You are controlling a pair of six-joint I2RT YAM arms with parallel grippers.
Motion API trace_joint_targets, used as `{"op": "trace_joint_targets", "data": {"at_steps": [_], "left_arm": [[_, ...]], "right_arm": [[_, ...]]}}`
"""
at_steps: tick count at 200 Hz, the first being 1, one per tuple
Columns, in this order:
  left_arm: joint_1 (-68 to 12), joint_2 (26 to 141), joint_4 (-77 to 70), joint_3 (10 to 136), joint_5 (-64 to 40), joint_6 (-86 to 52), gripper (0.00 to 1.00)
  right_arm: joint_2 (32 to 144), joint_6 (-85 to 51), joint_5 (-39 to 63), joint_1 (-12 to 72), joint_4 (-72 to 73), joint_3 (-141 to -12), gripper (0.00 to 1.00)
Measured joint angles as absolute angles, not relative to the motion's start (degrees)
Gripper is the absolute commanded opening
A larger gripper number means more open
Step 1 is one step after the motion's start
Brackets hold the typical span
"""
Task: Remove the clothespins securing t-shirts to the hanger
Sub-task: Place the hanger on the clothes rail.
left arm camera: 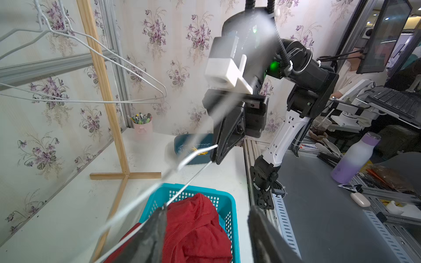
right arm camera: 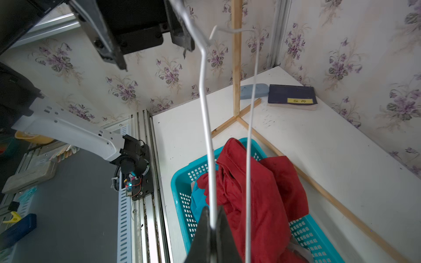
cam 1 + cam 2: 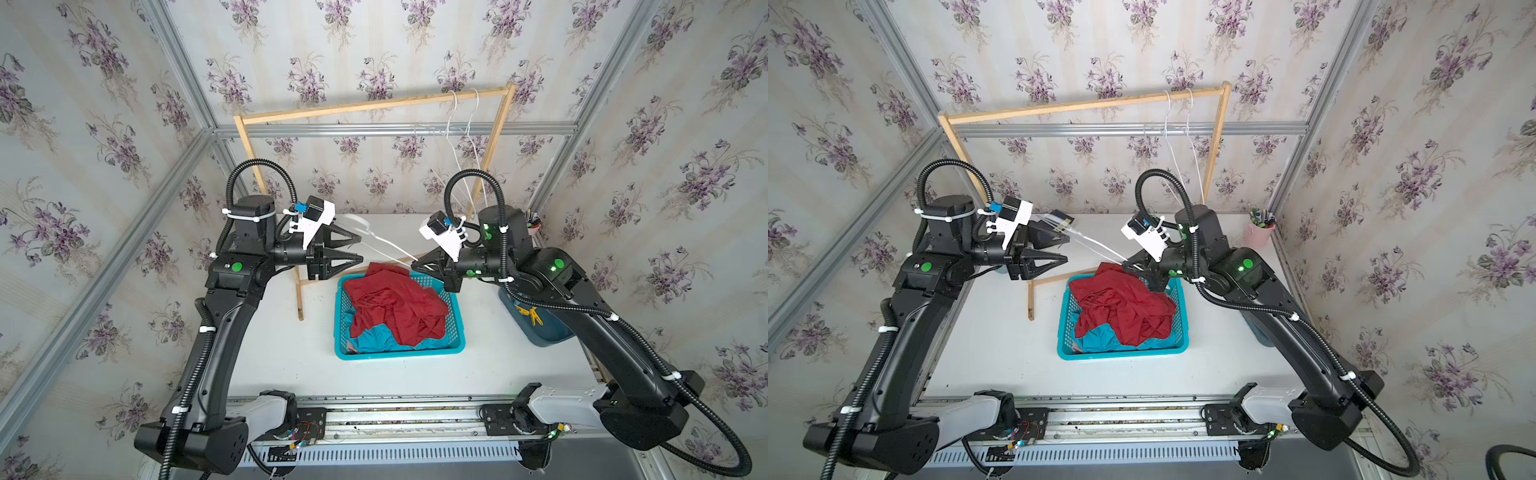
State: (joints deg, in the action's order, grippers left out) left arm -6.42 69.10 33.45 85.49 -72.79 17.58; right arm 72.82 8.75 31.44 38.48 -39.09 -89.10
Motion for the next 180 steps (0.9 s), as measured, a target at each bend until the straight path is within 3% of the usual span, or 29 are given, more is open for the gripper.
{"op": "trace_joint_targets", "data": {"at_steps": [5, 51, 115, 180], "left_arm": [[-6.4, 69.1, 33.5, 85.7, -72.2, 17.4, 0.99], [-6.4, 67.7, 33.4, 86.8, -63.1, 15.7, 0.99], [-6.4, 61.8, 30.4, 81.6, -47.5, 12.8, 0.99], [-6.4, 60.9, 26.4, 79.2, -44.7, 10.2, 0.99]], "right_arm": [[72.5, 8.5, 31.7, 38.0, -38.4, -88.7, 0.0], [71.3, 1.2, 31.2, 35.6, -32.3, -86.1, 0.0], [75.5, -9.6, 19.4, 35.2, -24.1, -90.2, 0.0], [85.3, -13.7, 6.5, 35.1, -18.8, -99.4, 0.0]]}}
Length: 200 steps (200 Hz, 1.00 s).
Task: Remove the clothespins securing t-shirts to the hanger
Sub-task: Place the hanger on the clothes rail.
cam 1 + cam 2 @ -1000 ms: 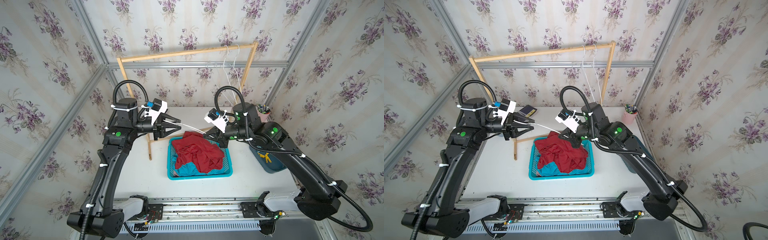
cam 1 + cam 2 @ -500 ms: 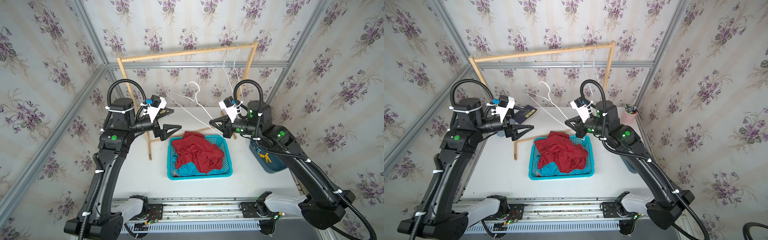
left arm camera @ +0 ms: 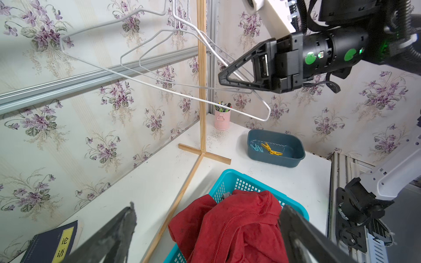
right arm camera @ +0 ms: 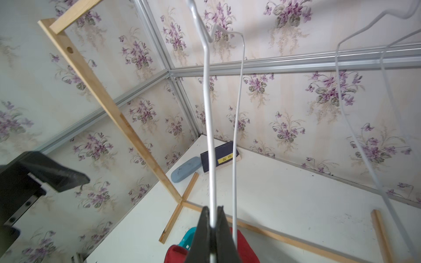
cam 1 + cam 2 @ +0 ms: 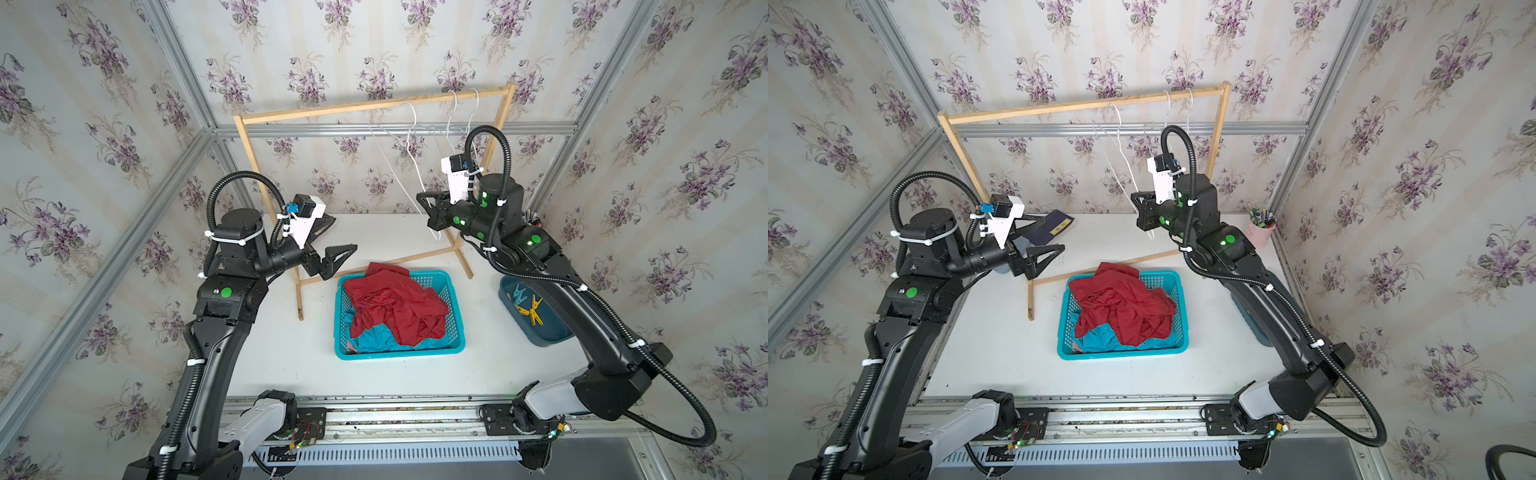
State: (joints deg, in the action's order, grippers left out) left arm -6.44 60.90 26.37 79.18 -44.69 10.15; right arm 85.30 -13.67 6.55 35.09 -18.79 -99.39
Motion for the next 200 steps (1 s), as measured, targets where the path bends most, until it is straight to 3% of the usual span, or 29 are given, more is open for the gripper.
{"op": "trace_joint_targets", "data": {"at_steps": [119, 129, 136, 145, 186, 190, 194, 200], "left_arm": [[-6.4, 59.1, 24.8, 76.0, -44.7, 9.8, 0.99], [-6.4, 58.9, 24.8, 75.9, -44.7, 9.8, 0.99], [-6.4, 58.9, 24.8, 75.9, -44.7, 9.8, 0.99], [-6.4, 58.8, 24.7, 75.8, -44.7, 9.8, 0.99], [-6.4, 57.7, 24.6, 75.3, -43.3, 9.8, 0.99], [-6.4, 57.6, 24.5, 75.3, -42.9, 9.8, 0.99], [-6.4, 57.5, 24.4, 75.2, -42.2, 9.8, 0.99], [-6.4, 57.2, 24.3, 74.9, -41.1, 9.6, 0.99]], "right_arm": [[96.1, -19.5, 2.4, 32.9, -20.6, -110.1, 0.0], [96.1, -19.5, 2.4, 32.9, -21.2, -110.3, 0.16], [96.1, -19.6, 2.4, 32.9, -21.5, -110.4, 0.34], [96.1, -19.6, 2.4, 32.9, -21.9, -110.5, 0.49], [93.8, -19.1, 4.7, 32.9, -22.7, -109.1, 0.8], [93.5, -19.0, 5.0, 32.9, -22.6, -109.0, 0.84], [93.0, -19.0, 5.3, 32.9, -22.6, -108.8, 0.97], [92.2, -18.3, 5.6, 32.9, -22.6, -108.5, 1.0]]}}
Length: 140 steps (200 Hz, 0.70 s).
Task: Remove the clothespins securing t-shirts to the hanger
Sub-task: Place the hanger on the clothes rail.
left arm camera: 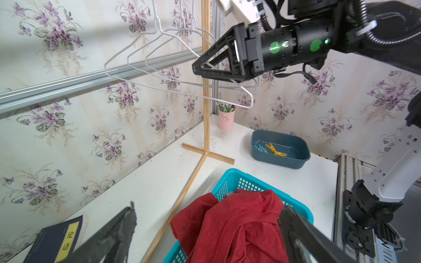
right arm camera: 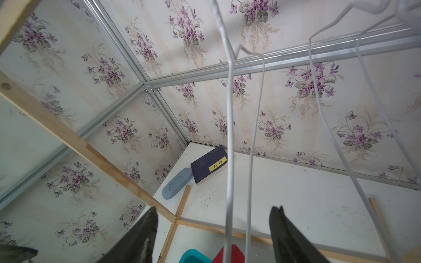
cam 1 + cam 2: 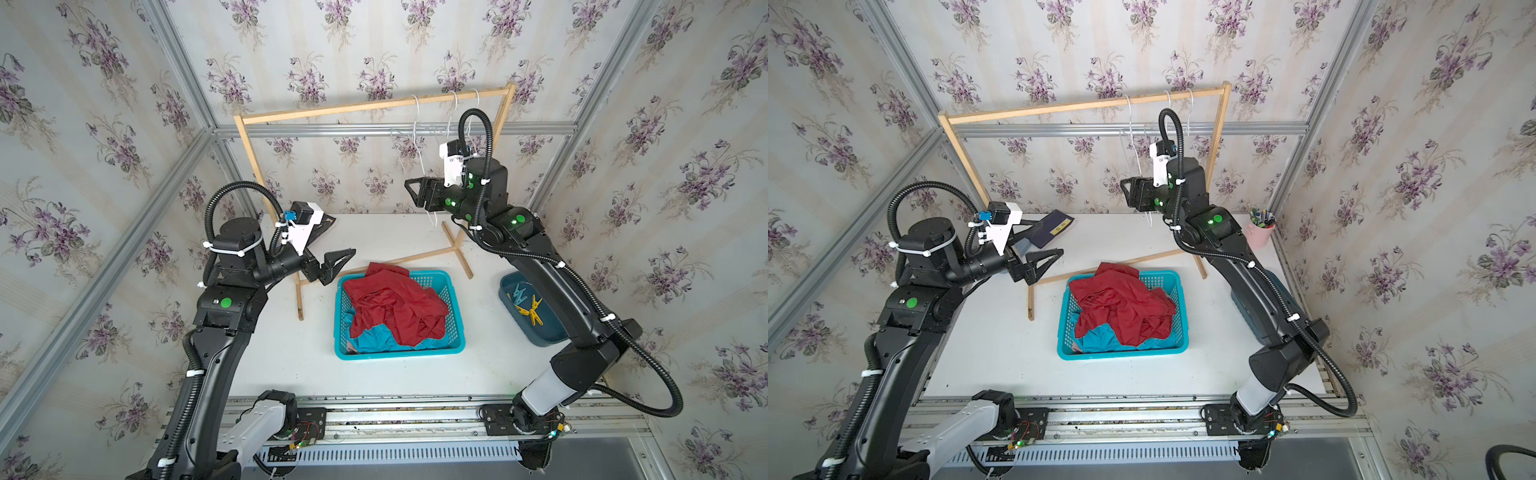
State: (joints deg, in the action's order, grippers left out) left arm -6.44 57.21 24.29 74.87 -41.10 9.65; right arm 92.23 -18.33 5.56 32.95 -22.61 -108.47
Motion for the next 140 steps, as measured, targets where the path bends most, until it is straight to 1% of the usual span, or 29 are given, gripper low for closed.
{"op": "trace_joint_targets", "data": {"at_steps": [20, 43, 101, 121, 140], "left_arm": [[-6.4, 55.9, 23.9, 72.8, -34.6, 8.5, 0.99], [-6.4, 53.2, 24.0, 69.1, -26.9, 7.3, 0.99], [-6.0, 46.5, 24.3, 58.0, -6.4, 1.9, 0.99], [-5.8, 45.2, 24.5, 54.2, -1.9, 0.0, 0.99], [-5.7, 44.4, 24.3, 50.8, 2.0, -2.2, 0.99]], "right_arm": [[88.7, -17.5, 5.8, 32.9, -22.3, -105.6, 1.0], [82.8, -16.3, 5.8, 32.9, -20.7, -98.3, 1.0], [62.2, -11.0, 3.6, 32.9, -7.1, -68.9, 1.0], [55.2, -8.5, 1.9, 32.8, -2.7, -59.8, 1.0], [49.1, -6.0, -2.3, 32.8, 0.7, -52.1, 1.0]]}}
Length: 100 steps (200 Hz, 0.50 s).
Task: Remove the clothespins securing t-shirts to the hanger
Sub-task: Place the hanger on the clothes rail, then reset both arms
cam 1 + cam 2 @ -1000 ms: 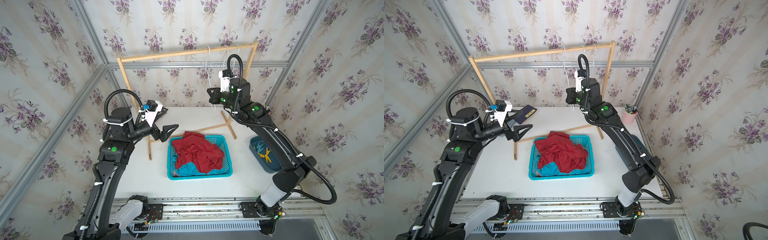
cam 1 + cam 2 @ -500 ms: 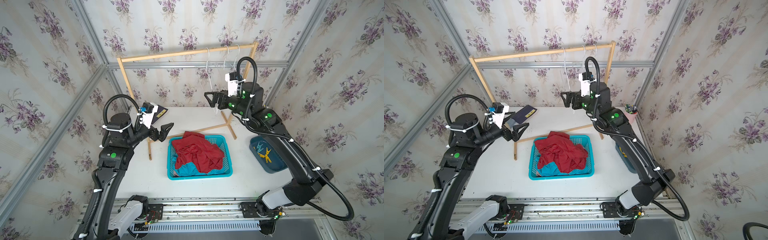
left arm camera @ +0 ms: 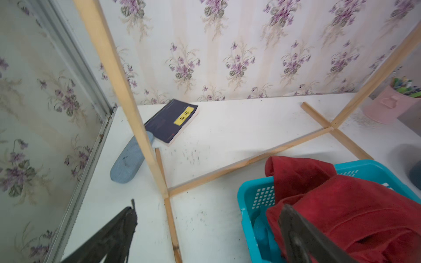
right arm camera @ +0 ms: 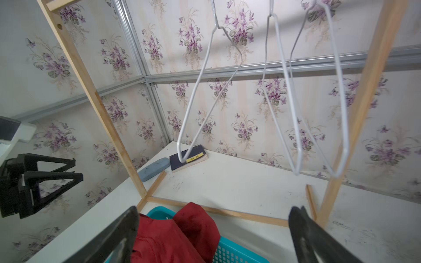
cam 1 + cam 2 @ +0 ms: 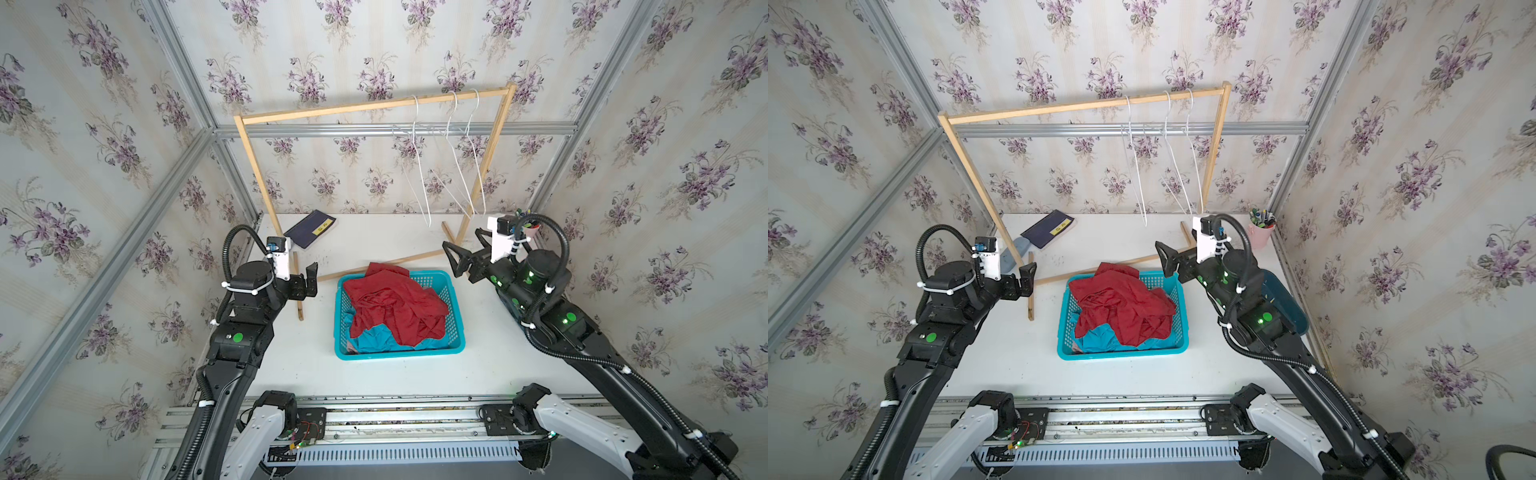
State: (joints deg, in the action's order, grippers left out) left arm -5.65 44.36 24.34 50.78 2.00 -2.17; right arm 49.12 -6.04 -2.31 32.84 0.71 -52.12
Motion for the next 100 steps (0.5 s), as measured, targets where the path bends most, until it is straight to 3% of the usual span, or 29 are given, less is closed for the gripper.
{"op": "trace_joint_targets", "data": {"at_steps": [41, 100], "left_arm": [[-5.7, 40.6, 21.0, 40.3, 16.1, -7.2, 0.99], [-5.6, 45.0, 10.9, 29.6, 23.3, -6.9, 0.99]], "right_arm": [[41.9, -1.3, -13.5, 30.5, 6.7, -37.3, 1.0], [47.6, -2.3, -15.3, 9.1, 22.2, -19.3, 1.0]]}}
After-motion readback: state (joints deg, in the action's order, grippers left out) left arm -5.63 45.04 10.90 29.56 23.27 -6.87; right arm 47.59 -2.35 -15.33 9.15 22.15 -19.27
